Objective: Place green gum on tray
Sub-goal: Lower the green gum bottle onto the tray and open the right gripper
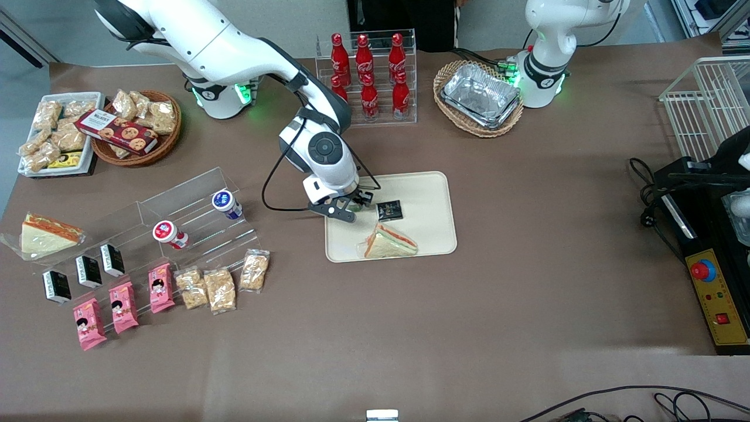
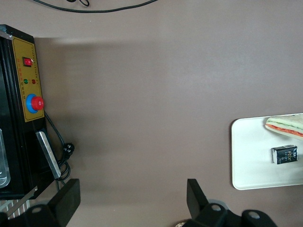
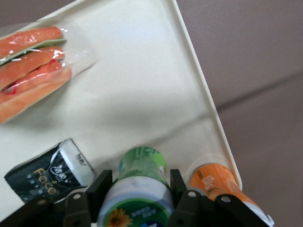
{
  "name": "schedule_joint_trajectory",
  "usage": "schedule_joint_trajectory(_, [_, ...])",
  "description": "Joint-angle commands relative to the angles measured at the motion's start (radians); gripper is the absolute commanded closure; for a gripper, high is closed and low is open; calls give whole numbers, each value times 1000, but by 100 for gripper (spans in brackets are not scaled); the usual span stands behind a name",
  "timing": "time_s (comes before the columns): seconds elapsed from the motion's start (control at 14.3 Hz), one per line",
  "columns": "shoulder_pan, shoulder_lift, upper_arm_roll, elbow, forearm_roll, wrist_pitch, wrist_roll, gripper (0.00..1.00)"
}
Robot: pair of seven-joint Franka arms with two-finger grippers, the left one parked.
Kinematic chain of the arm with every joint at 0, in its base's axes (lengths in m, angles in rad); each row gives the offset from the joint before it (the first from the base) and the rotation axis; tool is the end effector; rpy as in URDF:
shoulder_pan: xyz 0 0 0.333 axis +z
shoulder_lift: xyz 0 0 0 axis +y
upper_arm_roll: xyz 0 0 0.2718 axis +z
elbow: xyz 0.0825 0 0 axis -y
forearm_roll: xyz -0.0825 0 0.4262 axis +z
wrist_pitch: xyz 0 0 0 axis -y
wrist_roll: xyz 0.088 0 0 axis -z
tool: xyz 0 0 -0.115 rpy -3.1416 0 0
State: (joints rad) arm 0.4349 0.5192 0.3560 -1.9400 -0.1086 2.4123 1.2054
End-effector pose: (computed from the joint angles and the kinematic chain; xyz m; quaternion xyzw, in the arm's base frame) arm 0.4391 0.4489 0.1501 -0.9812 0.1862 0.0457 0.0235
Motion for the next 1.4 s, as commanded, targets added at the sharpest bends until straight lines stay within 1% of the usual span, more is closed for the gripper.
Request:
schedule_joint_trajectory(0.0, [4,8,1,-4,-34,33,39,93])
schedule_joint_trajectory(0.14, [5,18,0,-4,-36,37,39,92])
schedule_joint_trajectory(0.28, [7,25,0,-4,-51,54,49,92])
schedule_joint_trajectory(0.35, [7,27,1,-4,-65,56,65,92])
schedule_joint_trajectory(0.56, [7,44,1,-2,-134,80,124,92])
schedule_joint_trajectory(0.63, [7,48,1,-2,-140,82,129,83])
schedule_joint_trajectory(0.7, [7,50,1,-2,-140,82,131,55])
schedule_joint_trajectory(0.77, [7,50,1,-1,-140,82,135,30])
schedule_joint_trajectory(0.84, [7,50,1,-1,-140,82,140,1])
schedule_joint_trajectory(0.91, [7,48,1,-1,-140,80,149,0])
schedule_joint_trajectory(1.33, [5,47,1,1,-140,79,154,0])
